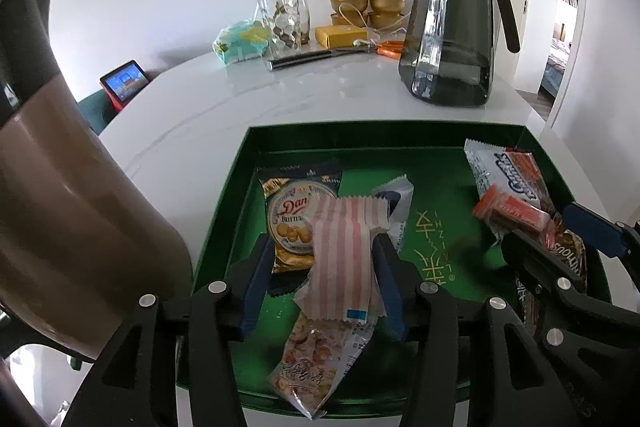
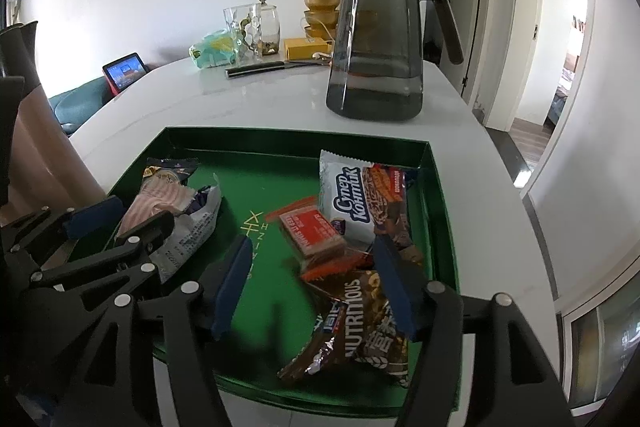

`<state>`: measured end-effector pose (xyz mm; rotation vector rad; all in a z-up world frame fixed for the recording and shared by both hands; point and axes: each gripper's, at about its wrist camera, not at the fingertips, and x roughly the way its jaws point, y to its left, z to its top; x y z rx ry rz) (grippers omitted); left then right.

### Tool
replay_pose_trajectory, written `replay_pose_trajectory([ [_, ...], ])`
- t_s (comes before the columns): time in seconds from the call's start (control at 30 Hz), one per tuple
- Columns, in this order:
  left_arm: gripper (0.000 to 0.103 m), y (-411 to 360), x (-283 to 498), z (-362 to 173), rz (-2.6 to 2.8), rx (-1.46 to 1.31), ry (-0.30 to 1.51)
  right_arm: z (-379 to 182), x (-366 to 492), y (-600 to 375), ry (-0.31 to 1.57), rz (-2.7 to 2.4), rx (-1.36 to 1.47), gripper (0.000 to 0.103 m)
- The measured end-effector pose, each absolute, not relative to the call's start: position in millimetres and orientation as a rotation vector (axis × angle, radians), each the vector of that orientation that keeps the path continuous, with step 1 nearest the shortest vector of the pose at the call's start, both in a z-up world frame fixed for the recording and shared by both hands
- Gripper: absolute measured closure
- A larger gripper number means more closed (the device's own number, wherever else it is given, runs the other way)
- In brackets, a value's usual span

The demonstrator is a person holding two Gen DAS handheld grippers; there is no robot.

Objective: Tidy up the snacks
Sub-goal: 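Lower both snacks into the tray and open both tools, then move both open tools back toward the pale green pouch and fruit bag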

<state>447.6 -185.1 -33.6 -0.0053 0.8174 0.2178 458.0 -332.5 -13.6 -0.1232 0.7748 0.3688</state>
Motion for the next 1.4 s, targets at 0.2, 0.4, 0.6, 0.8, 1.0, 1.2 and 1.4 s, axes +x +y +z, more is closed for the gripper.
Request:
replay_pose_trajectory([
  [0.2,0.051,-184.5,441.7,-23.4,0.229,0.0,0.789,-1.6,449.2,-336.9,0.753,0.366,-0.12,0.01],
  [0.4,0.047,-185.3,435.7,-13.7,0.231,0.004,0.771,7.3,440.2,-341.0,0.742,0.358,-0.118,0.007],
  [0.6,0.047,-186.7,426.7,-4.8,0.222,0.0,0.762,16.1,430.1,-344.0,0.734,0.352,-0.12,0.007],
  [0.8,0.047,-193.6,410.8,10.1,0.197,-0.008,0.742,32.3,416.5,-350.7,0.712,0.335,-0.116,0.007],
  [1.0,0.047,-201.3,387.1,34.9,0.149,-0.03,0.709,60.1,397.0,-363.3,0.667,0.303,-0.107,0.006],
  [1.2,0.047,-197.8,348.8,75.9,0.094,-0.072,0.637,100.0,365.0,-372.6,0.597,0.276,-0.108,0.006],
  [1.4,0.046,-167.2,297.1,126.6,0.071,-0.072,0.54,146.4,321.6,-372.2,0.508,0.262,-0.119,0.004],
])
